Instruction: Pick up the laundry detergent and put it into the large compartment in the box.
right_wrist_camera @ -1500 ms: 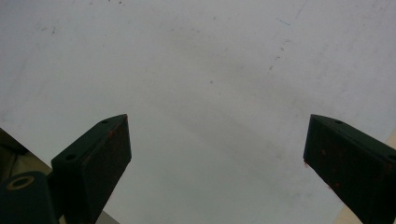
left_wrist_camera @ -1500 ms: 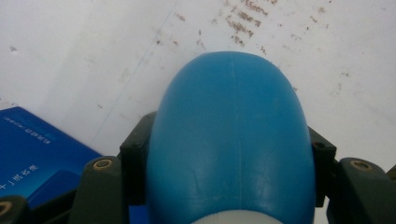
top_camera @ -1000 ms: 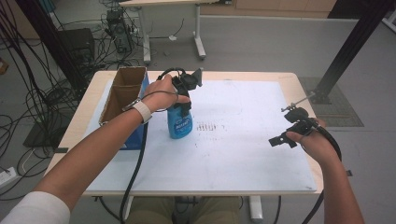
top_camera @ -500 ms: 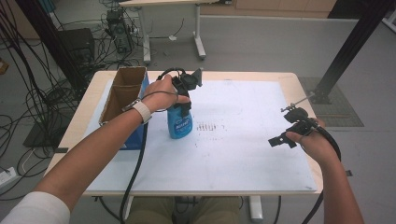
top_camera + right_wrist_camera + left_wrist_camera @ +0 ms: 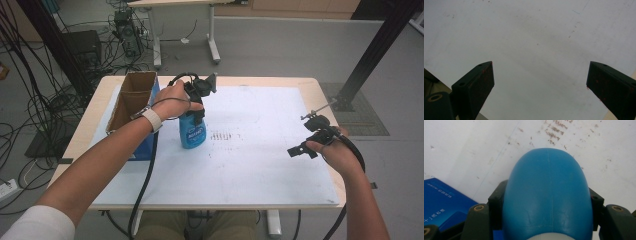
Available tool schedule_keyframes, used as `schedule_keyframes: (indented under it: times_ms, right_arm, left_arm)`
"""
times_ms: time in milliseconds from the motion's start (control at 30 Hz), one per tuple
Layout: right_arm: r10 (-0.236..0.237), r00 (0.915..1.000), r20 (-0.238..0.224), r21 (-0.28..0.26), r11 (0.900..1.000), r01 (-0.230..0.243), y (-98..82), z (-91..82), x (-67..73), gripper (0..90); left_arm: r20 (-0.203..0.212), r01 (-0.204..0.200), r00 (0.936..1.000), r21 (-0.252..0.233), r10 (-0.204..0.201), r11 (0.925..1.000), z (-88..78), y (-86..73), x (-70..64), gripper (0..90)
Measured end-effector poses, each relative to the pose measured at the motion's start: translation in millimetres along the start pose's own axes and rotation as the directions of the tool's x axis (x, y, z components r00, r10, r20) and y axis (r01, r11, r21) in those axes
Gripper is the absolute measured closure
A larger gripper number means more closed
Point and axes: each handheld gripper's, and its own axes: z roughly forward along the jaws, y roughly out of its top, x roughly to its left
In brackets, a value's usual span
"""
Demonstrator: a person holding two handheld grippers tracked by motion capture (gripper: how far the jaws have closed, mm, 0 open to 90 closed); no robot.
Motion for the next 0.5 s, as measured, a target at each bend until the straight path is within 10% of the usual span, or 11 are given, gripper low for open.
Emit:
schedule_keyframes:
  times_ms: [500]
  right_arm:
    - [-0.001,1.0,0.001,0.002,1.0,0.001,1.0,0.1,0.6,7.6]
  left_arm:
    - [-0.005,-0.002,1.0,0.001,0.002,1.0,0.0,0.0,-1.0,38.4]
